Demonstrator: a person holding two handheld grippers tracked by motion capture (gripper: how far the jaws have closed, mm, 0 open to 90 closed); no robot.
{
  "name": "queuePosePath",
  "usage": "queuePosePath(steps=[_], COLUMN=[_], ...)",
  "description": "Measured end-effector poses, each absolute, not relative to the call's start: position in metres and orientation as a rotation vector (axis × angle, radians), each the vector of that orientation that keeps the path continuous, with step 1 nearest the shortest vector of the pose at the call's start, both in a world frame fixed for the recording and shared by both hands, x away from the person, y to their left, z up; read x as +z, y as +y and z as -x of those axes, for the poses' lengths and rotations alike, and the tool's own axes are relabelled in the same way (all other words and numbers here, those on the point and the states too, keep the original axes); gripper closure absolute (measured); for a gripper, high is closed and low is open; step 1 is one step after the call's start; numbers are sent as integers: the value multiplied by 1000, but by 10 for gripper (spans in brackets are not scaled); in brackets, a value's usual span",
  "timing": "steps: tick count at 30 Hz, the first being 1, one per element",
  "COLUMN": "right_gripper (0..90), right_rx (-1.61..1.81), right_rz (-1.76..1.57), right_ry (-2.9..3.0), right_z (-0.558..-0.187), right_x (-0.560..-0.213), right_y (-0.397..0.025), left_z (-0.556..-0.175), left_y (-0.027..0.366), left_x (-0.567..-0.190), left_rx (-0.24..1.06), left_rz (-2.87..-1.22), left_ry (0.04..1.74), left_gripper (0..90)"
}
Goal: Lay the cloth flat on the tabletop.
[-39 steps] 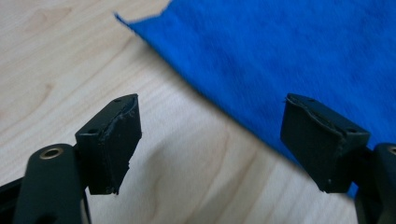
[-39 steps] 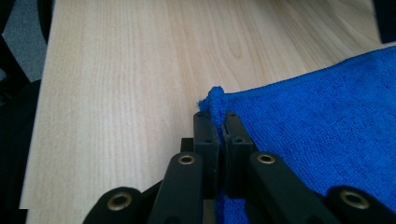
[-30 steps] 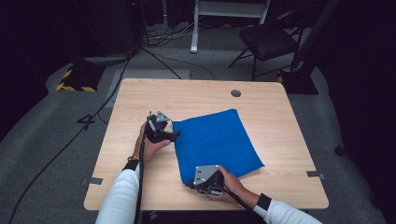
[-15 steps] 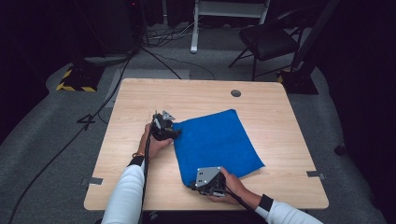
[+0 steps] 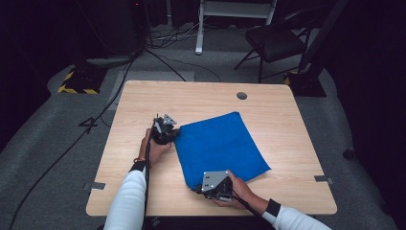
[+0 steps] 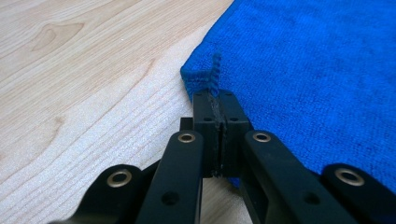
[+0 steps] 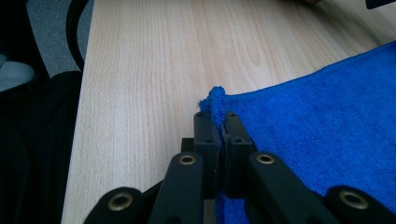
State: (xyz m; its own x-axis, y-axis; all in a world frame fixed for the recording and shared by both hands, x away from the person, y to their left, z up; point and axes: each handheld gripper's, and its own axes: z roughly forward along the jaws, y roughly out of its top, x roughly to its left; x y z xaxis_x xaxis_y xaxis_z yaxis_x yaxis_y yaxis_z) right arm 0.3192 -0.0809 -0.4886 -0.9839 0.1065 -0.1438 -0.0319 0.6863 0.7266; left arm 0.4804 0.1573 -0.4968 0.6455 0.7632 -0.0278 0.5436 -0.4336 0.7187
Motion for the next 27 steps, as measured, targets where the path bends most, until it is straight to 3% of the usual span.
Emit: queuePosePath(steps=[27], right_gripper=[878], right_rx=[1237], right_rz=[-59], right_ry=[2643], right_z=[-325], right_x=[-472], right_y=[-74], left_z=[-471], left_y=[186], left_x=[-489], left_rx=[441], left_rz=[-2129], left_ry=[1034], left_gripper=[887])
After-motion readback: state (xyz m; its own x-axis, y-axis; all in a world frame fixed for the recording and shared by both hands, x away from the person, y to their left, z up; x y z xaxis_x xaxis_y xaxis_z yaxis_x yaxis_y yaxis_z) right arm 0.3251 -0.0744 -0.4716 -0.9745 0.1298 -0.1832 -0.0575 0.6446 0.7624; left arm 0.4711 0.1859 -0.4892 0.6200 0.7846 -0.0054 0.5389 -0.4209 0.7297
